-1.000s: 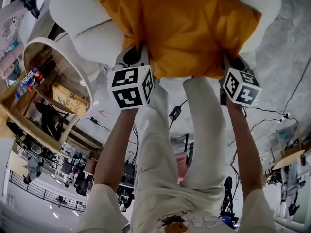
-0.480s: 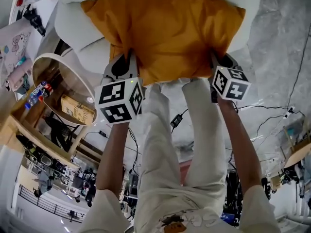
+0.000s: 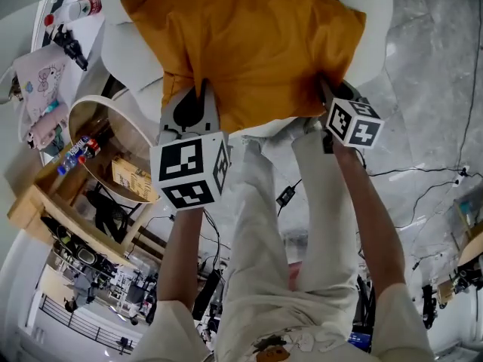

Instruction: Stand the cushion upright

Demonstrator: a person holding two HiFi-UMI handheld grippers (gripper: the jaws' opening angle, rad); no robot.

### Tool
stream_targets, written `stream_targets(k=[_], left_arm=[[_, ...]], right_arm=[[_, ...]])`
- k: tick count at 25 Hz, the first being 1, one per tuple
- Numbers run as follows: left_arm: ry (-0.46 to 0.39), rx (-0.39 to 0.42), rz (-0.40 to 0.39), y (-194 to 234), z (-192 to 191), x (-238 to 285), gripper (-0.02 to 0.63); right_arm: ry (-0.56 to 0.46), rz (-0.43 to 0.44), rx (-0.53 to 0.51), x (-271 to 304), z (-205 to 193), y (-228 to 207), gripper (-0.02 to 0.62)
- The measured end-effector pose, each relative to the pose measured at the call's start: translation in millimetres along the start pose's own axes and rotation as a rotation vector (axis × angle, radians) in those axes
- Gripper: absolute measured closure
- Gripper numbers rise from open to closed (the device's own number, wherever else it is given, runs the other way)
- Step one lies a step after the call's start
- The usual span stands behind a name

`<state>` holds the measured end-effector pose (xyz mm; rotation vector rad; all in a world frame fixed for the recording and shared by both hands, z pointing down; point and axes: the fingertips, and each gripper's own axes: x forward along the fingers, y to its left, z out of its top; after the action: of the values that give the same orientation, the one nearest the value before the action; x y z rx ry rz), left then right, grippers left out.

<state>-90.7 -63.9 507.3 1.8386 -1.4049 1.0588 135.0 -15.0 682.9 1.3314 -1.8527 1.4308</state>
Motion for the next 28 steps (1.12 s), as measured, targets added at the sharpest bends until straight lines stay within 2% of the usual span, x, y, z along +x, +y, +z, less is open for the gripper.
stream_targets(k=[4, 9, 14, 21, 28], left_arm=[[-0.016, 0.018, 0.002, 0.2, 18.6, -7.6, 0.592], [-0.036, 0.122, 0.011, -1.9, 43.1, -18.5, 0.592], [-0.034, 0.167, 0.011, 2.5, 66.4, -15.8, 0.592], [-0.039, 0.333, -0.018, -0.8, 111.8, 2.0, 0.592], [-0.053, 0.422, -0.067, 3.7, 155.6, 23.4, 0.592]], right_arm=[[-0.043, 0.058, 0.078, 7.4, 4.7, 7.0, 0.489], [-0.051, 0.102, 0.129, 21.8, 9.9, 22.1, 0.488], [-0.062, 0.113, 0.197, 34.4, 19.6, 30.5, 0.486], [-0.097, 0.117, 0.34, 44.8, 22.6, 41.1, 0.486], [-0.129, 0.127, 0.392, 53.6, 39.6, 53.9, 0.485]])
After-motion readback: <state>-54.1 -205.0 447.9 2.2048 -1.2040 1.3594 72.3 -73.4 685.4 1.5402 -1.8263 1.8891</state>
